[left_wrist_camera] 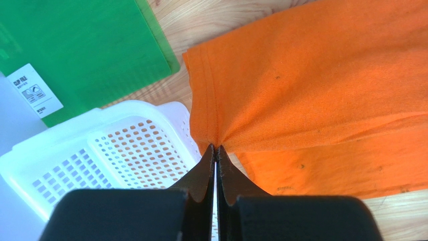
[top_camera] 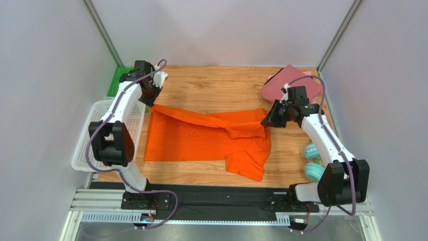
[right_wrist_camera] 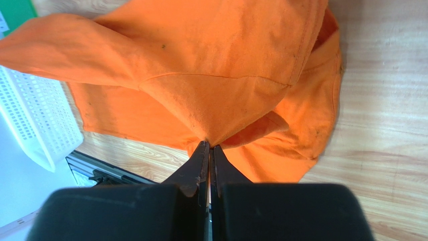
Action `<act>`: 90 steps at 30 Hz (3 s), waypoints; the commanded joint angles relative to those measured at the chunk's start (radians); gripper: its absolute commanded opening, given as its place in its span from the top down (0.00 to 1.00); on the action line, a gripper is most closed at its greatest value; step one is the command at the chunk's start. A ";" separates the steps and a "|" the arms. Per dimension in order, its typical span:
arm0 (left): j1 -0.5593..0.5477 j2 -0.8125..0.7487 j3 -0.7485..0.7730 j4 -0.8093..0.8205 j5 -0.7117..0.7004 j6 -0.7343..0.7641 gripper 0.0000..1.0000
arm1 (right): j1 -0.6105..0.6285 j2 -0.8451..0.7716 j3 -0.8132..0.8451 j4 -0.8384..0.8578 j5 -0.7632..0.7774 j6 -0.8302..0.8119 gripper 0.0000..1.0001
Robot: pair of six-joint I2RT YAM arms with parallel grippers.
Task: Fold and stack the t-shirts
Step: Fold the tshirt
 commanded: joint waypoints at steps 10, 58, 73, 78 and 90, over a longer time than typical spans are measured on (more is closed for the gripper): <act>-0.030 -0.118 -0.079 0.011 0.014 0.039 1.00 | 0.000 -0.033 -0.044 0.024 0.028 0.001 1.00; -0.134 0.309 0.160 -0.074 0.129 -0.101 0.44 | 0.065 0.618 0.400 0.087 0.031 0.016 0.67; -0.027 0.409 0.144 -0.055 0.034 -0.045 0.47 | 0.031 0.696 0.372 0.074 0.103 -0.024 0.68; -0.004 0.417 0.157 -0.041 0.000 -0.015 0.48 | -0.012 0.724 0.389 0.078 0.112 -0.024 0.68; 0.002 0.613 0.452 -0.099 -0.103 -0.030 0.49 | -0.070 0.883 0.616 0.019 0.086 -0.015 0.69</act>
